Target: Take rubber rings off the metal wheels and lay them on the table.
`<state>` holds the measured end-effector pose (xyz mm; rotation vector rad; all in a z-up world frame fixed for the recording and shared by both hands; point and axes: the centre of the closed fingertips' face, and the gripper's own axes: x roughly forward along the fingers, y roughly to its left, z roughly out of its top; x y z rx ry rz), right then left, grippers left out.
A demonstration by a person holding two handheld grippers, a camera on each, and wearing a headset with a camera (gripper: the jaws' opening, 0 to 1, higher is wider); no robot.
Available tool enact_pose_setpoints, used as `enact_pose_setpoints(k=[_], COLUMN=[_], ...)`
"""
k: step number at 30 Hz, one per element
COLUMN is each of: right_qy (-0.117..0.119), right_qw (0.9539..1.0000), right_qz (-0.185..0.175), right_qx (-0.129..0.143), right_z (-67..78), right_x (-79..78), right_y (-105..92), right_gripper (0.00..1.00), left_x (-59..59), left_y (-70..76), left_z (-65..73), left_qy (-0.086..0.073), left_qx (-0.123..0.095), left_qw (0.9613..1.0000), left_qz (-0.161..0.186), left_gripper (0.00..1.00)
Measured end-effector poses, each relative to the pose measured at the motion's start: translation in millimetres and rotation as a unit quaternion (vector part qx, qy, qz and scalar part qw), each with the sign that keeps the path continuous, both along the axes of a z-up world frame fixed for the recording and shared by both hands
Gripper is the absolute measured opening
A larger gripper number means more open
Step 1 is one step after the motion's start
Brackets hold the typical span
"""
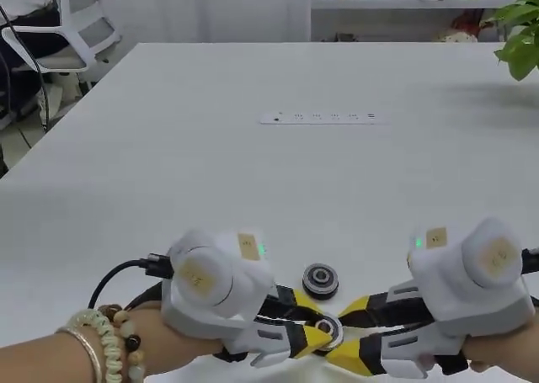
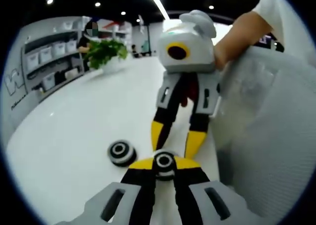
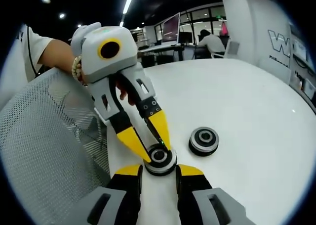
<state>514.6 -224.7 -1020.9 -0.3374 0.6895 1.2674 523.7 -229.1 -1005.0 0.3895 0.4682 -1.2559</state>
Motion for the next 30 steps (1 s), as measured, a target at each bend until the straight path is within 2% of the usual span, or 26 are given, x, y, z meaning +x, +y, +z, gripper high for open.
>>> enact_pose_setpoints(k=[3,11,16,22,24,27,30], right_qy=[-0.008,-0.043,-0.056,-0.054,-0.049,-0.05,-0.049], right_qw=[1.0,0.998,0.9965,0.9964,0.9968,0.9966,0.9967], right_qz=[0.0,0.038,0.049,0.049,0.047,0.043,0.042], right_qx=[0.001,-0.028,-0.038,-0.042,-0.043,-0.05,-0.049], right_z=[1.5,1.4,0.9,0.6,0.2,-2.2,-1.8], right_x=[2.4,-0.2,0.8,1.5,1.5,3.2,3.1], right_y=[-0.7,-3.1,-5.6,-7.0,-8.7,-12.3,-11.7], right_gripper=[0.26,0.22,0.19,0.17,0.14,0.04,0.04], left_x=[-0.2,-0.2,0.7,0.9,1.0,1.4,1.3], left_y=[-1.0,-0.5,-0.2,0.2,0.4,0.7,0.8], left_z=[0.5,1.4,1.8,1.9,1.8,1.8,1.5], left_qy=[0.0,-0.005,-0.008,-0.01,-0.01,-0.01,-0.009], left_qx=[-0.001,-0.005,-0.006,-0.006,-0.006,-0.005,-0.005], left_qw=[1.0,1.0,1.0,0.9999,0.9999,0.9999,0.9999], left_qz=[0.001,0.0,0.002,0.003,0.003,0.004,0.005], left_gripper=[0.14,0.14,0.14,0.14,0.14,0.14,0.14])
